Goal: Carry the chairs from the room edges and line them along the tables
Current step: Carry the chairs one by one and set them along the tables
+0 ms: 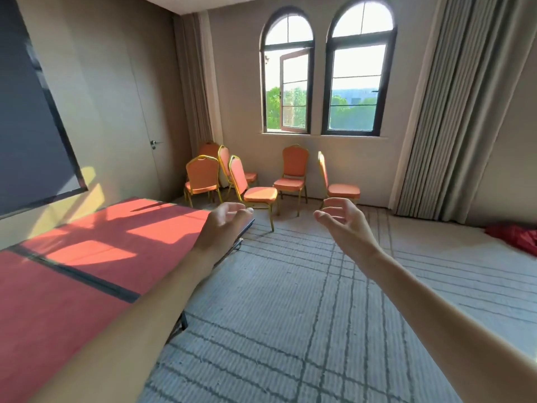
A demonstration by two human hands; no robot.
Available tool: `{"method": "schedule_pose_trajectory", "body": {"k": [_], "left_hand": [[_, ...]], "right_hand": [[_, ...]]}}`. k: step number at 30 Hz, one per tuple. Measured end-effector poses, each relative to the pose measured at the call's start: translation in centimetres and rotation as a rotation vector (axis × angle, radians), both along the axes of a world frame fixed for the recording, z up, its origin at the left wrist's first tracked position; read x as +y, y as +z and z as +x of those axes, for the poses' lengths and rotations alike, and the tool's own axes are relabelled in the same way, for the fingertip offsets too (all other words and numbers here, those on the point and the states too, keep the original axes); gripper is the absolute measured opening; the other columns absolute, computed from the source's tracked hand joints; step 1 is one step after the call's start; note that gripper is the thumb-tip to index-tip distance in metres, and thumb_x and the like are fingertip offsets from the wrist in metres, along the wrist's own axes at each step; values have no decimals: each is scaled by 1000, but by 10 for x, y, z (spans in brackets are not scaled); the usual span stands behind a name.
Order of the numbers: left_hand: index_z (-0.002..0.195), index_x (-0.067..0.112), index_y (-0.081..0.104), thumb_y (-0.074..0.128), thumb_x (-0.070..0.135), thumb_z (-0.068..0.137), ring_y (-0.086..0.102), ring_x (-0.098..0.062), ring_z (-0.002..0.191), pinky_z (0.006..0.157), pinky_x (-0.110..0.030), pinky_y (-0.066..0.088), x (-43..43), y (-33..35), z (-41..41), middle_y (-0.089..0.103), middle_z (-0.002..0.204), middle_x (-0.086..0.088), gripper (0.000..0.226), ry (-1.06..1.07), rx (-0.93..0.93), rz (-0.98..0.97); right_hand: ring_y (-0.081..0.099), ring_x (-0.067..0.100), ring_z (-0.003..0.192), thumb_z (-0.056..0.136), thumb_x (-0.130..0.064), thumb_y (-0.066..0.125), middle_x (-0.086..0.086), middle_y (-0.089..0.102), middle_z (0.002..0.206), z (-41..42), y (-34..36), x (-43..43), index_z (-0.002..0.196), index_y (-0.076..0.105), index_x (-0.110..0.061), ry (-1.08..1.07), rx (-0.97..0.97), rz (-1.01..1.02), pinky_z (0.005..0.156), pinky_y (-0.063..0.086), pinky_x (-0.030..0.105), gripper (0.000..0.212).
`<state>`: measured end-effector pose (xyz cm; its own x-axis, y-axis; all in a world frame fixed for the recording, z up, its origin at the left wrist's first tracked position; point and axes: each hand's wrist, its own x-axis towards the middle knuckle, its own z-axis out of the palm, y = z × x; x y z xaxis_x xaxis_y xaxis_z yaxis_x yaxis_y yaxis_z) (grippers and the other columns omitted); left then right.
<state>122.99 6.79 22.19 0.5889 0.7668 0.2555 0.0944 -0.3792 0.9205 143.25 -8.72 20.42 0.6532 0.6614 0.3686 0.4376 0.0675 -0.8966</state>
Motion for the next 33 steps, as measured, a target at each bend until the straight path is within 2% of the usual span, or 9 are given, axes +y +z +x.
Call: {"method": "schedule_pose_trajectory", "body": {"k": [4, 8, 13, 17, 20, 23, 27, 31, 33], "left_hand": [[122, 23, 60, 57, 41, 96, 56, 1, 100, 73, -17, 38, 89, 19, 86, 63, 112, 5, 31, 45, 22, 32], [120, 21, 61, 56, 40, 97, 57, -7, 104, 73, -18, 39, 176, 13, 164, 63, 110, 6, 30, 72, 17, -12], [117, 20, 62, 57, 37, 97, 59, -3, 94, 70, -21, 42, 280, -19, 259, 64, 110, 1, 27, 100, 19, -75], [112, 16, 65, 58, 35, 96, 62, -20, 109, 86, -30, 46, 378, -42, 356, 68, 114, -8, 26, 87, -36, -175], [108, 23, 64, 59, 42, 93, 61, -18, 109, 92, -34, 45, 447, -44, 421, 68, 113, -4, 25, 52, -38, -199], [106, 28, 65, 59, 53, 79, 60, -16, 110, 97, -37, 45, 510, -34, 486, 66, 115, -2, 37, 31, -44, -214], [113, 27, 62, 61, 43, 92, 58, -14, 111, 91, -33, 45, 580, -39, 554, 63, 117, 0, 27, -12, 25, -176], [112, 30, 63, 59, 49, 86, 59, -15, 112, 99, -37, 45, 667, -50, 618, 66, 115, -2, 32, 44, 35, -177], [110, 27, 65, 58, 45, 91, 61, -15, 109, 99, -37, 46, 718, -57, 662, 68, 112, -3, 28, 93, 10, -199]], "right_hand": [[65, 7, 104, 87, -37, 72, -7, 70, 109, 87, 16, 91, 124, 57, -22, 5, 12, -3, 86, 51, 23, 42], [67, 2, 99, 88, -25, 73, -7, 71, 106, 165, 11, 170, 120, 62, -19, -17, -55, 11, 84, 51, 20, 35], [67, -2, 94, 89, -20, 72, -10, 72, 100, 260, -4, 263, 117, 64, -19, -75, -100, 36, 82, 49, 16, 29], [66, -2, 96, 89, -22, 71, -10, 71, 102, 345, -23, 354, 122, 61, -20, -76, -117, -27, 87, 51, 21, 35], [66, 1, 99, 87, -25, 73, -9, 71, 105, 409, -25, 421, 123, 61, -20, -75, -112, -81, 89, 53, 25, 38], [65, 3, 102, 87, -26, 73, -8, 69, 107, 475, -18, 485, 123, 60, -21, -66, -114, -105, 86, 51, 21, 38], [64, 3, 104, 88, -27, 72, -8, 68, 109, 552, -18, 557, 125, 58, -23, -65, -97, -134, 80, 49, 18, 40], [64, 4, 104, 88, -30, 72, -8, 68, 109, 629, -36, 639, 126, 58, -24, -58, -61, -135, 84, 51, 23, 41], [64, 3, 102, 88, -30, 72, -9, 67, 109, 675, -48, 687, 126, 57, -25, -50, -54, -138, 84, 51, 22, 40]]}}
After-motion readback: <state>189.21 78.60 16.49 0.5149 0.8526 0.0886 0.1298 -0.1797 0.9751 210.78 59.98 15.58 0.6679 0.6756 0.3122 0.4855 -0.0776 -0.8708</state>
